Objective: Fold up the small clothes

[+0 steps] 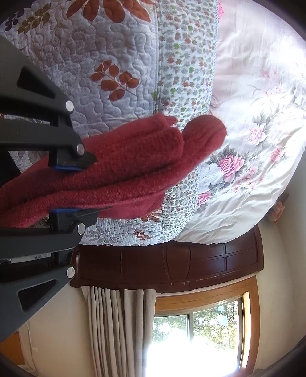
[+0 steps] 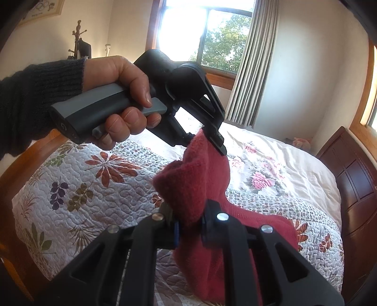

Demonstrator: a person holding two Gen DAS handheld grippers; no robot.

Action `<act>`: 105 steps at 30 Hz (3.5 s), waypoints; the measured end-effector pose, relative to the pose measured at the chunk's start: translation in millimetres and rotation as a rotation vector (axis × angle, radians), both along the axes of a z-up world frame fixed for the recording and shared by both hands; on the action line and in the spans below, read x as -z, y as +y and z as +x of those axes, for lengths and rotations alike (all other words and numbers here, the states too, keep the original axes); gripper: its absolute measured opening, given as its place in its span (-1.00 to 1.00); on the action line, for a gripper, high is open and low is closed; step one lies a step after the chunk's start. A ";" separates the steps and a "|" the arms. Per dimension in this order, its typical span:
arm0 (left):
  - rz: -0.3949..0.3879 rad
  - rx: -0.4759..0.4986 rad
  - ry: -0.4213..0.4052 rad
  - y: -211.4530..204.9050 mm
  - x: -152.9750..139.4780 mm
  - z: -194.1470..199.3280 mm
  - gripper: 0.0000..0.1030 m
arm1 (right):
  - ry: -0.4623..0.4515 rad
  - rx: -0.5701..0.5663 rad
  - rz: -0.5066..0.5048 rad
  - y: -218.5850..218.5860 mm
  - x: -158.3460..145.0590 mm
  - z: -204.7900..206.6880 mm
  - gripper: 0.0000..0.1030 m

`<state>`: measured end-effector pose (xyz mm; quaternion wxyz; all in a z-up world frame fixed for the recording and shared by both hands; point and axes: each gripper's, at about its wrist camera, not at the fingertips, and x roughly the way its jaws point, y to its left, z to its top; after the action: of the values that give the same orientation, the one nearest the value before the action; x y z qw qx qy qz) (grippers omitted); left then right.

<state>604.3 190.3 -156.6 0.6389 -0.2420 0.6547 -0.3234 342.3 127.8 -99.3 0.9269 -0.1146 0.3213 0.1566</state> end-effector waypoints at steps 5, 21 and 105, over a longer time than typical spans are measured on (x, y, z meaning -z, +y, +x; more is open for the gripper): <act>0.025 0.023 -0.016 -17.7 -7.4 -0.7 -0.59 | 0.006 0.033 0.039 -17.0 -3.8 -1.6 -0.78; 0.091 0.088 -0.026 -89.3 -9.7 -7.0 -0.59 | 0.027 0.136 0.115 -76.2 2.1 -7.4 -0.78; 0.099 -0.052 -0.063 -120.0 44.8 -156.8 0.29 | 0.813 0.031 1.064 -321.5 207.6 30.5 -0.54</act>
<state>447.6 70.2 -201.4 0.6784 -0.2170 0.6430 -0.2813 372.8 -193.8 -306.8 0.6644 0.4307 0.5255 0.3113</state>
